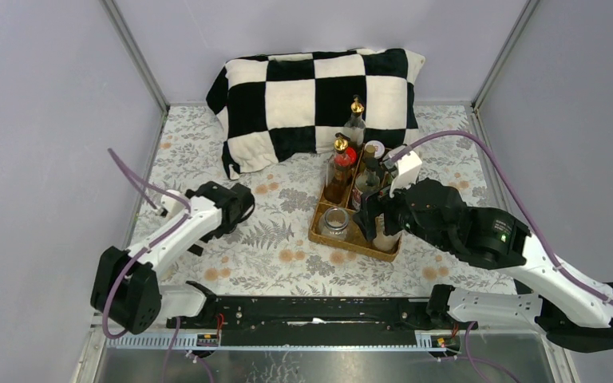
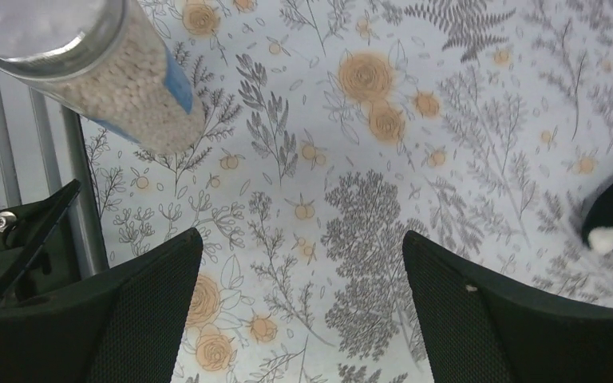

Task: Organize the condiment bottles
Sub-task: Place the bottle in the storage box.

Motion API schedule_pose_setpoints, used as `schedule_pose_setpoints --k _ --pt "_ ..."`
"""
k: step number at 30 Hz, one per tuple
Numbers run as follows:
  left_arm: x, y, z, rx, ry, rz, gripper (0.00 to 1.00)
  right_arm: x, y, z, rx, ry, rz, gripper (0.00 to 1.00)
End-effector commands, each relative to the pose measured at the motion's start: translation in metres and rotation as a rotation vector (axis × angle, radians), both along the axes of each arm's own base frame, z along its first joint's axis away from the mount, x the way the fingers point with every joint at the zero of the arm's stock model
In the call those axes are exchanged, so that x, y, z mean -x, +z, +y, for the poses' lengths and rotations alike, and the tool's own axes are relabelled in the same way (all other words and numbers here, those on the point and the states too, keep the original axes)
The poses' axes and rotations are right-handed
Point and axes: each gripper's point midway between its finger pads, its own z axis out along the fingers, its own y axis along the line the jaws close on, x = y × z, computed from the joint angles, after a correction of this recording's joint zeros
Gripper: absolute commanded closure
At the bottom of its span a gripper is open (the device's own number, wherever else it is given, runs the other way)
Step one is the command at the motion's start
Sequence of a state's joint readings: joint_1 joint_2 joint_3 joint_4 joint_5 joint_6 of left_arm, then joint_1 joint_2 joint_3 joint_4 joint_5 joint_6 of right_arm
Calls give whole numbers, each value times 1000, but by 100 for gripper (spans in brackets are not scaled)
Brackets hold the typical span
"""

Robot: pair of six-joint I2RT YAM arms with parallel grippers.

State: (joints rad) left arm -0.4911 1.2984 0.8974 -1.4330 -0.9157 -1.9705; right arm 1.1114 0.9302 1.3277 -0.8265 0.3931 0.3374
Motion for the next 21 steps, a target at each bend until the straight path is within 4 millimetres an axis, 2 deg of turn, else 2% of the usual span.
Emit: schedule_pose_setpoints --k 1,5,9,16,21 --pt "4 18 26 -47 58 -51 1 8 7 4 -46 44 8 10" --pt "15 33 59 -95 132 -33 1 7 4 6 -40 46 15 10" --pt "29 43 81 -119 188 -21 1 6 0 11 -29 51 23 10" --pt "48 45 96 -124 236 0 1 5 -14 20 -13 66 43 10" --pt "54 44 98 -106 264 15 1 4 -20 22 -6 69 47 10"
